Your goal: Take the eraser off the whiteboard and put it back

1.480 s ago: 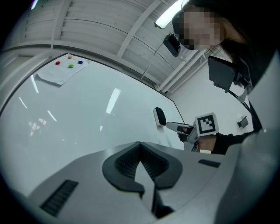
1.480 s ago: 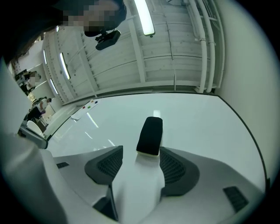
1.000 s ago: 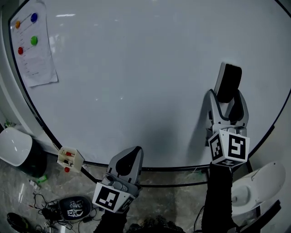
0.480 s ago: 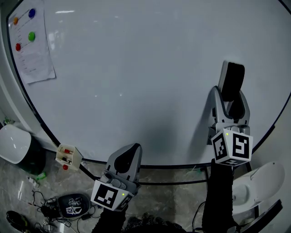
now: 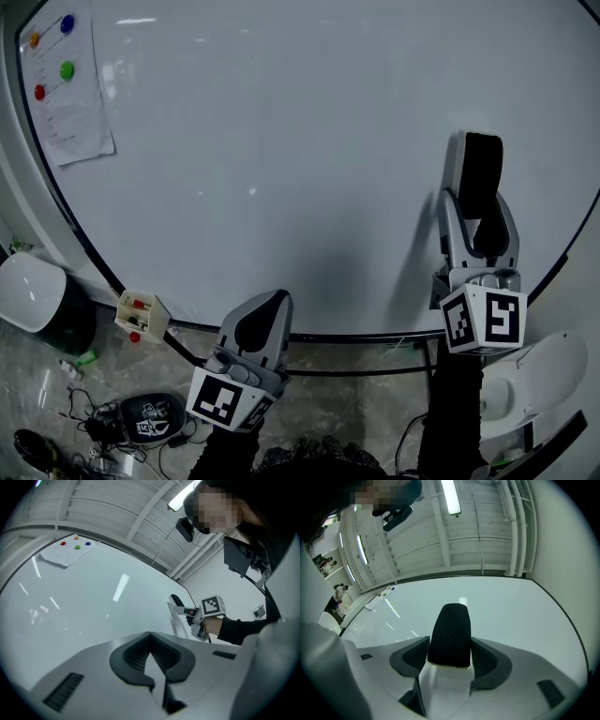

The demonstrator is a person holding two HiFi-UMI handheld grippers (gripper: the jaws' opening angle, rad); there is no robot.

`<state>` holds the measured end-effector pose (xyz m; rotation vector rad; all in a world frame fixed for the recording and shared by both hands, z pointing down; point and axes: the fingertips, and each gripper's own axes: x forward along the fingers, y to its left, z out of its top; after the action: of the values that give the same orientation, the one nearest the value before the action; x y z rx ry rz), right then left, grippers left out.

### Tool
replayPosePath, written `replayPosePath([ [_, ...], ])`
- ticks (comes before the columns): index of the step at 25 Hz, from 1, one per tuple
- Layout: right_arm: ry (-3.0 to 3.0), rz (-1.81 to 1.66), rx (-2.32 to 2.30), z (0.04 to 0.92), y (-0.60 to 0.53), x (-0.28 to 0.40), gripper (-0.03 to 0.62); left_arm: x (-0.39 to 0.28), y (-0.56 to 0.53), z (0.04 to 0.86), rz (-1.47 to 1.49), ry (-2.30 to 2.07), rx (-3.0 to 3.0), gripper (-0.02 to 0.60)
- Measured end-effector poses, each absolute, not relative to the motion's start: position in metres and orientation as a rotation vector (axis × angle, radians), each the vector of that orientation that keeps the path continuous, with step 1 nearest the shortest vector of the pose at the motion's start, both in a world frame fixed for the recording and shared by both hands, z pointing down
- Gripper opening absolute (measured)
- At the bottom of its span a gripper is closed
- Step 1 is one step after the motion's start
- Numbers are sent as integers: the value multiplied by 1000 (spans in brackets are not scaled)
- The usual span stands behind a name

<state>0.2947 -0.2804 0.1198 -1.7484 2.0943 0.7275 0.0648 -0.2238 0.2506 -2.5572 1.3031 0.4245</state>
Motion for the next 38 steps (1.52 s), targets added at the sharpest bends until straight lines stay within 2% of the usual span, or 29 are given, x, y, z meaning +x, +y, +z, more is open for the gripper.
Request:
replayPosePath([
  [14,2165,735,-1693,153,-221,288,279,79,-222,252,420,1280,-2567,6],
  [38,2210,719,-1697,167,-221,283,279,84,-230,253,339,1276,-2555,6],
])
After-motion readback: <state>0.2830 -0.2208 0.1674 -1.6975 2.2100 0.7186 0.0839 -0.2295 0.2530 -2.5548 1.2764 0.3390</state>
